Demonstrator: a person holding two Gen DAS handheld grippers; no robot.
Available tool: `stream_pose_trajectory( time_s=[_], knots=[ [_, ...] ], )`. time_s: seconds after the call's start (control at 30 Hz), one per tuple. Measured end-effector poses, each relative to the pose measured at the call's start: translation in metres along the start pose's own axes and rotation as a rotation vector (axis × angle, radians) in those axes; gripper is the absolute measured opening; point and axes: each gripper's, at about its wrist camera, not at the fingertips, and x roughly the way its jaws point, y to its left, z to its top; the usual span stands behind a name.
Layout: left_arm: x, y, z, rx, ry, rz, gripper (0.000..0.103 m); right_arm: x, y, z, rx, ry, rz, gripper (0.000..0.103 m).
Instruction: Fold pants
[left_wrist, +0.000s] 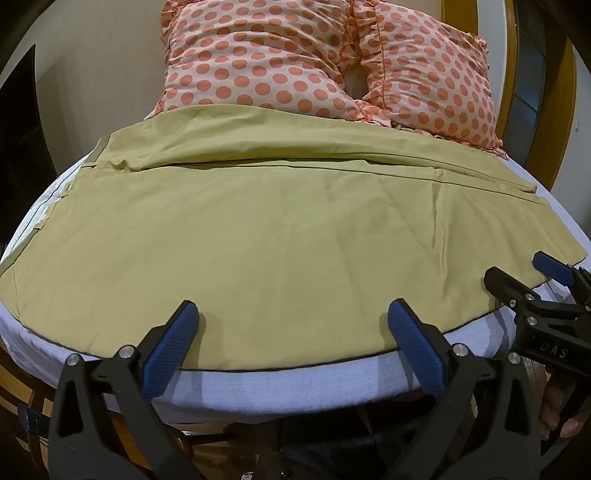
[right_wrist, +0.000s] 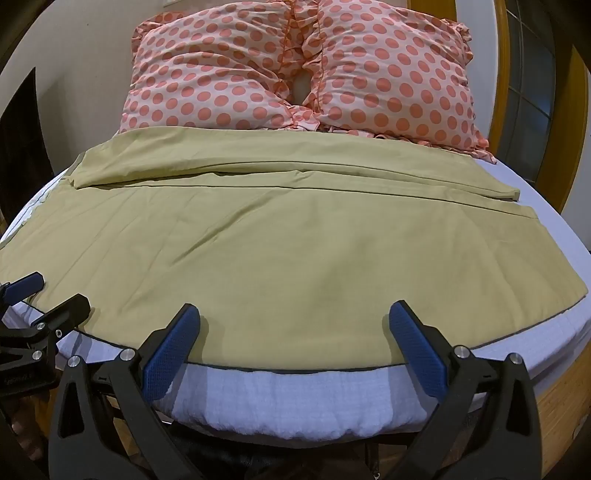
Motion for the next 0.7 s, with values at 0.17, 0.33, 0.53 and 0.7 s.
stream_pose_trajectory(
  time_s=[0.17, 0.33, 0.53, 0.7],
  knots=[
    [0.0, 0.0001, 0.0005, 0.0, -0.001, 0.0, 0.101, 0.0, 0.0, 0.0, 0.0, 0.0, 0.0, 0.102],
    [-0.0001, 0.0, 0.0001, 0.001, -0.004, 0.001, 0.101, 0.0, 0.0, 0.0001, -0.001, -0.001, 0.0, 0.102],
    [-0.0002, 0.0, 0.0001, 0.001, -0.006, 0.001, 0.101, 0.0, 0.0, 0.0, -0.001, -0.002, 0.0, 0.102],
    [-0.0003, 0.0, 0.0, 0.001, -0.008, 0.001, 0.101, -0.0001, 0.0001, 0.0, -0.001, -0.003, -0.001, 0.102]
  ],
)
